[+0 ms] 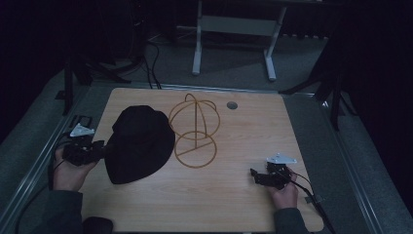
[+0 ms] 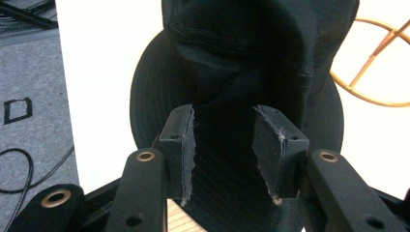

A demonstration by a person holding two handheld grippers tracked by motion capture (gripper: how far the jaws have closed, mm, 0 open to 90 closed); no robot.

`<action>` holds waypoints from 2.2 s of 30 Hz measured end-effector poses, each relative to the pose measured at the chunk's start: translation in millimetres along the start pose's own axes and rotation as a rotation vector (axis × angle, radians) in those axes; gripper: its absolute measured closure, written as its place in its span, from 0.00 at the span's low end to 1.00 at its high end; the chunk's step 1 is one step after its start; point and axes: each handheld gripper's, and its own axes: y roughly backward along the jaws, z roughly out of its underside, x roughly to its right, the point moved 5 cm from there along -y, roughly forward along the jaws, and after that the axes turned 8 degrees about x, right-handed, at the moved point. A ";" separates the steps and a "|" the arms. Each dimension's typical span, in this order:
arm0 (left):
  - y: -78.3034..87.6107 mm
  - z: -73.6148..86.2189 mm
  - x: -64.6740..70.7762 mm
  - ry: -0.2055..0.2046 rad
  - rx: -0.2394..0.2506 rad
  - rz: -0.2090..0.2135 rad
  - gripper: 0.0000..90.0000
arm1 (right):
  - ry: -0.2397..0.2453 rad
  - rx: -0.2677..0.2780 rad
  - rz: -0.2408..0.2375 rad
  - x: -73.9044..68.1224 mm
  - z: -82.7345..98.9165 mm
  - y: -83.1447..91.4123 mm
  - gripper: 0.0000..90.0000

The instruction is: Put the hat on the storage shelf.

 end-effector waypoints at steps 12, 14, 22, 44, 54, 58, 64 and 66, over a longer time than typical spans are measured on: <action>1.8 -2.3 -7.5 -0.056 -0.060 -0.017 0.66 | -0.001 0.000 0.000 -0.1 0.0 0.0 0.21; 1.2 -3.1 -8.1 -0.068 -0.074 -0.022 0.66 | 0.000 0.000 0.000 0.0 0.0 0.0 0.21; -3.0 -9.0 -4.5 -0.106 -0.113 -0.006 0.65 | -0.001 0.000 0.000 -0.1 0.0 0.0 0.21; 3.4 -22.6 4.9 -0.099 -0.206 0.053 0.64 | -0.001 -0.001 0.000 -0.1 0.0 0.0 0.22; 4.2 -29.3 13.0 -0.106 -0.228 0.098 0.64 | -0.001 -0.001 0.000 -0.1 0.0 0.0 0.21; 0.9 -32.0 16.6 -0.110 -0.248 0.102 0.63 | -0.002 0.000 0.001 -0.1 0.0 0.0 0.21; -5.6 -35.3 18.9 -0.115 -0.290 0.096 0.64 | -0.002 0.000 0.000 -0.1 0.0 0.0 0.21; -7.7 -36.8 18.4 -0.113 -0.298 0.091 0.64 | -0.002 0.000 0.000 -0.1 0.0 0.0 0.21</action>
